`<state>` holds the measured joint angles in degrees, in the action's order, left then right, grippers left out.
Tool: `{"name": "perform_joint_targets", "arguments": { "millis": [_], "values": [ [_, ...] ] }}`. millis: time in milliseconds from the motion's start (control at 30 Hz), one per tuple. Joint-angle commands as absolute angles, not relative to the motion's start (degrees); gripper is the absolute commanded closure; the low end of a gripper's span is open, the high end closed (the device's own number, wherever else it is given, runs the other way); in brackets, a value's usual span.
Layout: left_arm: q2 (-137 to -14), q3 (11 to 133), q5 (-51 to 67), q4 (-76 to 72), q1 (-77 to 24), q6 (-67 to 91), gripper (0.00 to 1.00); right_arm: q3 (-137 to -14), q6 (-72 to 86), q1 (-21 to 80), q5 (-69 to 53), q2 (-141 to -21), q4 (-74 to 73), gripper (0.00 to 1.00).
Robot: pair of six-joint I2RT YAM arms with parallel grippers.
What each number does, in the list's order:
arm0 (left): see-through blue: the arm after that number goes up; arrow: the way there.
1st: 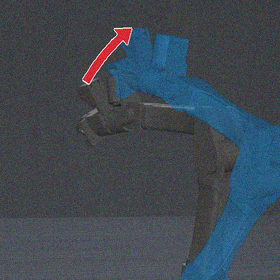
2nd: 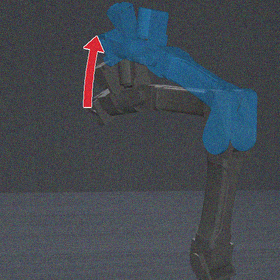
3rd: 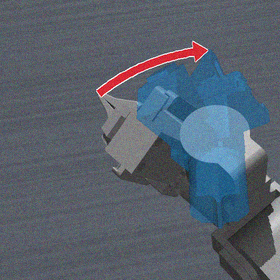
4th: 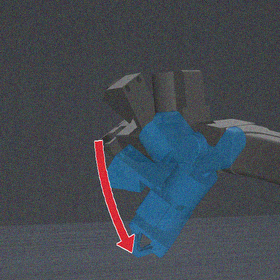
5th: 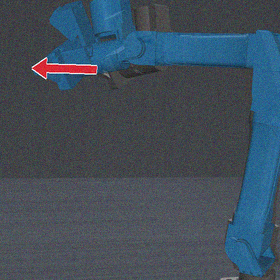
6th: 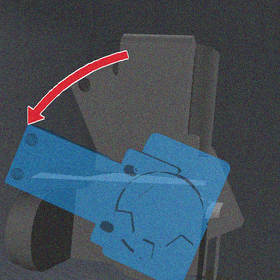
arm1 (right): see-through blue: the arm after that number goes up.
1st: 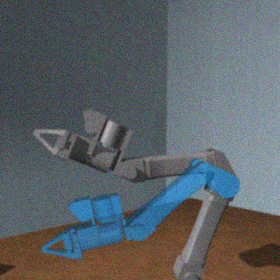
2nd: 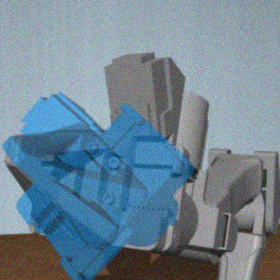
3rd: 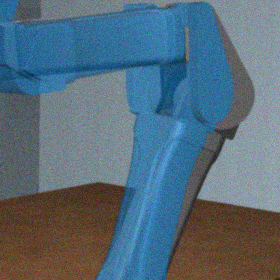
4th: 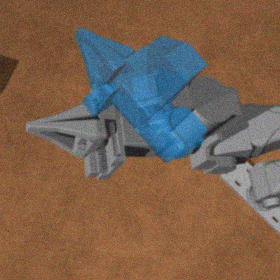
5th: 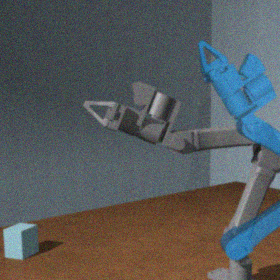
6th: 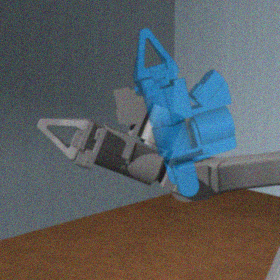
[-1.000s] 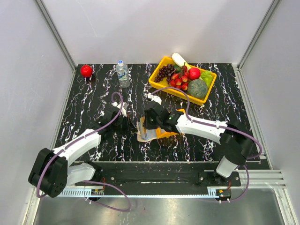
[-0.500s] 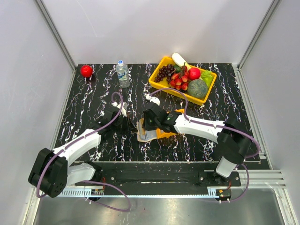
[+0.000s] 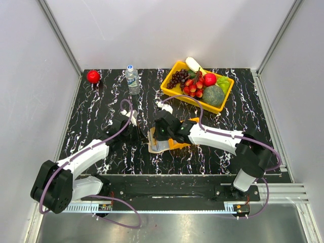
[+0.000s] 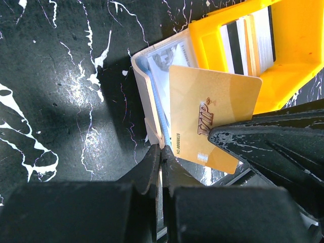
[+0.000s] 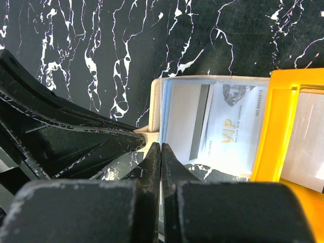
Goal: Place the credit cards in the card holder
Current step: Turn over the card slot in the card holder.
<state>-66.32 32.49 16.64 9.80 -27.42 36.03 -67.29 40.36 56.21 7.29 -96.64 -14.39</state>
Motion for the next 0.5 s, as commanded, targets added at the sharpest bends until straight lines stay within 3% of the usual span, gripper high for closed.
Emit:
{"name": "perform_joint_targets", "arguments": {
  "millis": [0,467],
  "values": [
    [-64.5,33.2,15.8,8.3,-27.6,36.5,1.0,-69.5,40.3,57.0,7.6,-95.5,-13.5,1.0],
    [-63.6,33.0,15.2,8.9,-27.5,36.5,1.0,-70.3,40.8,58.2,9.8,-95.7,-14.6,1.0]
  ]
}}
